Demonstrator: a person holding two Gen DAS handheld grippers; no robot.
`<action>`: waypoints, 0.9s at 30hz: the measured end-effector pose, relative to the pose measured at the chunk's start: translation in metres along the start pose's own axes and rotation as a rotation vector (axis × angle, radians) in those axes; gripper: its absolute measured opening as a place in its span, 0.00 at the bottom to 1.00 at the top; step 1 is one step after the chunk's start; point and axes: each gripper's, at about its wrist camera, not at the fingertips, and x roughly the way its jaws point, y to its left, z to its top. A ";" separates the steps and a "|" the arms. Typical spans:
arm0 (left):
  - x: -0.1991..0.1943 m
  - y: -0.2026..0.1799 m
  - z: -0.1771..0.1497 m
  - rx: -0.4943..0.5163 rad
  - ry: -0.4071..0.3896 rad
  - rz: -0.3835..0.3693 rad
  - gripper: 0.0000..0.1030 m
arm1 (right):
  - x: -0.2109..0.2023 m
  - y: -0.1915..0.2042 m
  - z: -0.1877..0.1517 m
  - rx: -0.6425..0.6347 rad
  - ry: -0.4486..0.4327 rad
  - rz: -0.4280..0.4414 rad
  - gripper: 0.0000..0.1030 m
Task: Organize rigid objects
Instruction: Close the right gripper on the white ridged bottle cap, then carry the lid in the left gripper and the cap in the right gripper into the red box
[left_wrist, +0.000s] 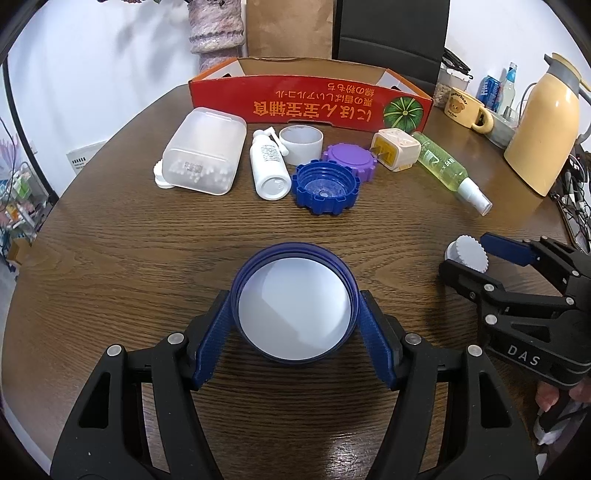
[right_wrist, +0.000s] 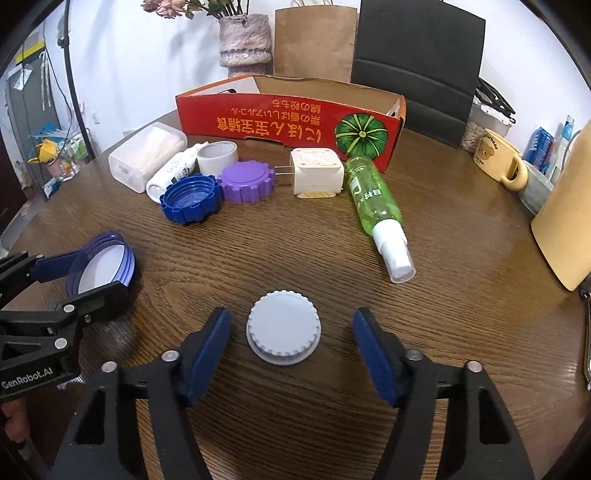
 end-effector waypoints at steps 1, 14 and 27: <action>0.000 0.000 0.000 0.000 0.000 0.000 0.61 | 0.001 0.000 0.000 0.002 0.001 0.007 0.60; -0.007 0.004 0.003 -0.004 -0.022 -0.002 0.61 | -0.007 0.011 0.002 0.000 -0.041 0.005 0.44; -0.031 0.017 0.022 -0.006 -0.098 0.004 0.61 | -0.023 0.028 0.016 -0.010 -0.095 0.012 0.44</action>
